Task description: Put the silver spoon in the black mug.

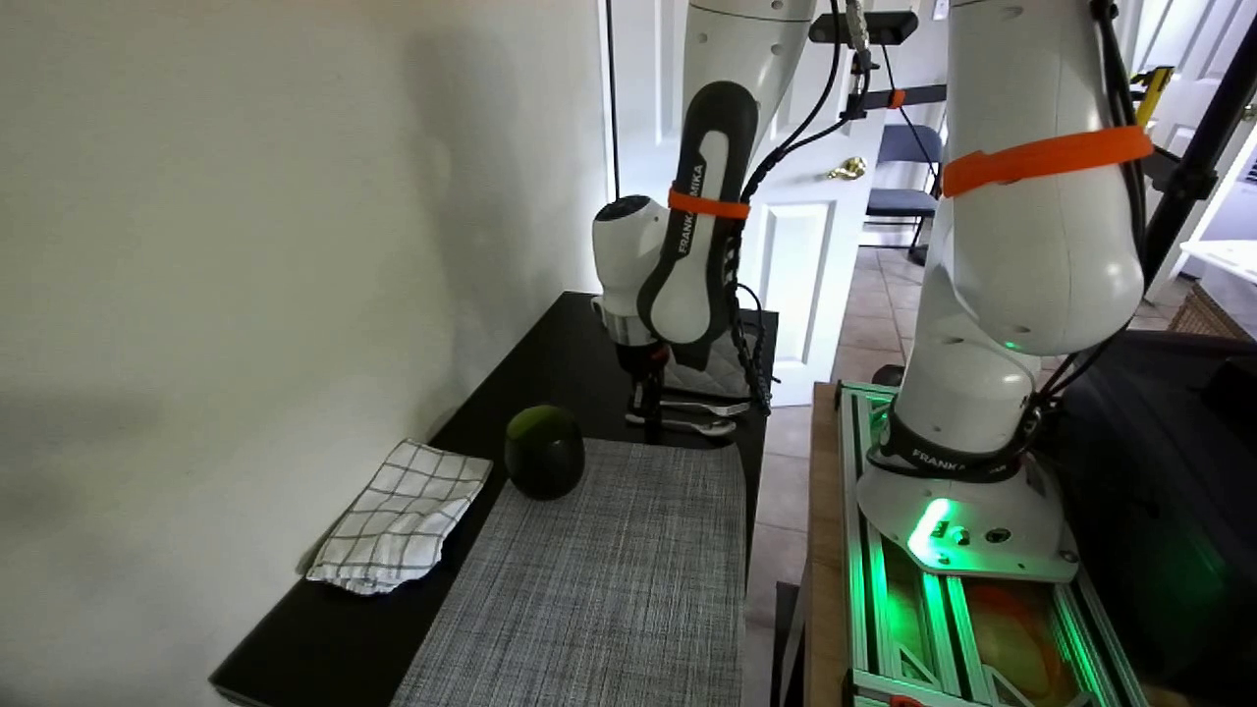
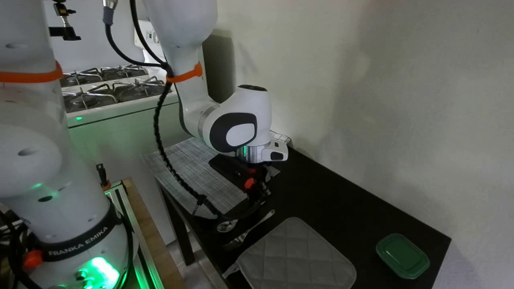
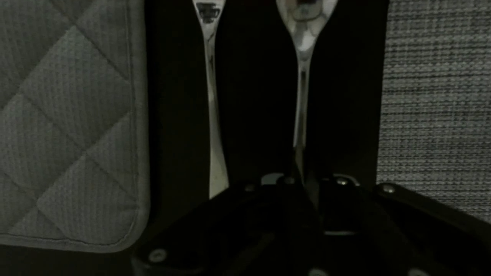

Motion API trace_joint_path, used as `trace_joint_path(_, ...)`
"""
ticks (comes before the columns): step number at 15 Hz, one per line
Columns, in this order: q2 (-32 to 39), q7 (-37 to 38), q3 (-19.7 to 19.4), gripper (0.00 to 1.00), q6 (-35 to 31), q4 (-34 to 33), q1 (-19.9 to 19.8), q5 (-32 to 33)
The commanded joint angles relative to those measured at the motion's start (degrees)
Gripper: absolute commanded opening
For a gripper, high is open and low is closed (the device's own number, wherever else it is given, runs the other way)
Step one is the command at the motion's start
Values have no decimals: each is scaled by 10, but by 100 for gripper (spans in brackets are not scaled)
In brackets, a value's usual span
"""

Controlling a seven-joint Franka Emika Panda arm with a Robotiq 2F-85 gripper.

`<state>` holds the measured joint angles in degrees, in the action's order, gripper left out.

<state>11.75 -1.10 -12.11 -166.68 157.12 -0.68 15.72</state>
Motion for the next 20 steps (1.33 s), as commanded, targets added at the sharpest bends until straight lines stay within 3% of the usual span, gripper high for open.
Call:
trace_joint_path(1, -17, 12, -5, 3, -3, 2, 3, 12)
trace_joint_path(7, -54, 2, 9, 3, 1, 9, -6, 1)
trace_joint_path(11, -96, -32, 44, 3, -4, 26, -20, -47)
trace_joint_path(13, -98, -80, 76, 3, 0, 0, -25, -113)
trace_joint_path(15, -155, -130, 94, 3, -14, 38, -22, -173)
trace_joint_path(16, -150, -156, 99, 3, -1, 9, -15, -205)
trace_joint_path(20, -218, -258, 87, 3, -3, 19, 22, -316)
